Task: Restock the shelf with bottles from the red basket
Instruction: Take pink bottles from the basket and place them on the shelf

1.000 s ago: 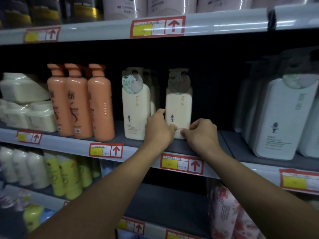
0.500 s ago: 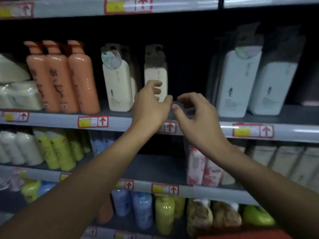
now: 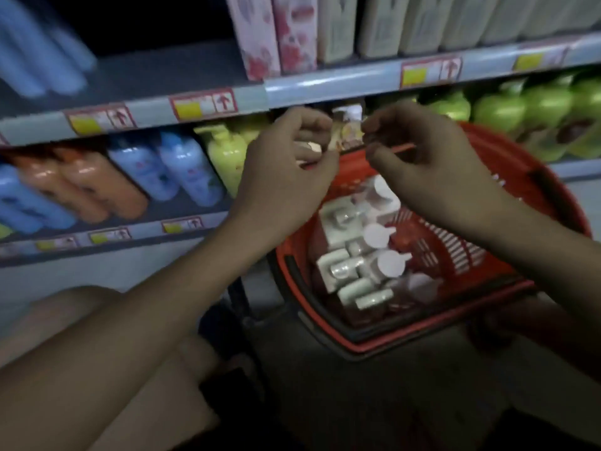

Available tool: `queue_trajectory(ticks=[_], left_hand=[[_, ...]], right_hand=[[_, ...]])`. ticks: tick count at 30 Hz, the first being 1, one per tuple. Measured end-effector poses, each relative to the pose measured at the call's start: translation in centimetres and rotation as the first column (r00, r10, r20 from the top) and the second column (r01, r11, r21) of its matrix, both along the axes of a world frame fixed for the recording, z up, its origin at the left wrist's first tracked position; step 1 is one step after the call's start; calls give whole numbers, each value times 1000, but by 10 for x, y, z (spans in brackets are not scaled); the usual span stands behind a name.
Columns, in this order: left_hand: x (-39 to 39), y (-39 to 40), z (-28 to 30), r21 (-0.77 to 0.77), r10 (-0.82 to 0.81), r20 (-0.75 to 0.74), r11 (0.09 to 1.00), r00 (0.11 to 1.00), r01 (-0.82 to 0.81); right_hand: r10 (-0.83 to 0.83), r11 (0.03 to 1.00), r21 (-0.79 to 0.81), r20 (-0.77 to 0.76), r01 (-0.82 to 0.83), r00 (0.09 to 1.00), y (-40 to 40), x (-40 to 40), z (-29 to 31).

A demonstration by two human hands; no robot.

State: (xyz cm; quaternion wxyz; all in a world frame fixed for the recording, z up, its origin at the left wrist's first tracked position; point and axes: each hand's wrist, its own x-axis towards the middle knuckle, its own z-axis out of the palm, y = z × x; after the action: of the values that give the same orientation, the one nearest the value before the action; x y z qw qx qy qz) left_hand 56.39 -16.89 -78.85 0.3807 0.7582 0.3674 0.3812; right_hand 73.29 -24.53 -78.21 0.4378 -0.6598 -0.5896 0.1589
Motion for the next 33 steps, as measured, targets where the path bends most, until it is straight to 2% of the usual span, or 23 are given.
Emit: queue_trajectory(ticks=[4, 7, 12, 16, 18, 21, 24, 27, 29, 31, 33], left_hand=[[17, -15, -44, -130, -110, -131, 987, 985, 93], [36, -15, -49, -159, -178, -160, 976, 971, 152], [50, -2, -61, -153, -133, -202, 983, 970, 103], [52, 14, -64, -142, -99, -234, 988, 967, 67], [47, 19, -63, -116, -90, -260, 991, 961, 61], [36, 21, -65, -100, -106, -306, 992, 946, 79], [22, 19, -69, -104, -121, -367, 991, 922, 89], [10, 19, -72, -139, -117, -380, 988, 918, 68], [2, 20, -71, -177, -119, -395, 983, 911, 52], [-4, 22, -70, -200, -128, -401, 979, 907, 49], [-6, 23, -72, -217, -143, -418, 975, 897, 54]], right_hand=[[-92, 973, -206, 80, 106, 993, -28, 44, -62], [-63, 947, -301, 169, 112, 984, -20, 55, -62], [74, 931, -364, 271, 31, 960, 9, 50, -63], [202, 920, -392, 446, -13, 872, 18, 34, -85], [209, 924, -382, 466, -18, 860, 19, 22, -88], [323, 922, -361, 516, -141, 793, 18, 8, -94], [460, 848, -494, 503, -194, 732, 16, 3, -106], [476, 840, -509, 527, -187, 704, 16, 3, -119], [445, 852, -477, 450, -213, 774, 20, 7, -121], [340, 885, -419, 285, -203, 896, 25, 13, -115], [223, 919, -366, 167, -149, 961, 29, 16, -109]])
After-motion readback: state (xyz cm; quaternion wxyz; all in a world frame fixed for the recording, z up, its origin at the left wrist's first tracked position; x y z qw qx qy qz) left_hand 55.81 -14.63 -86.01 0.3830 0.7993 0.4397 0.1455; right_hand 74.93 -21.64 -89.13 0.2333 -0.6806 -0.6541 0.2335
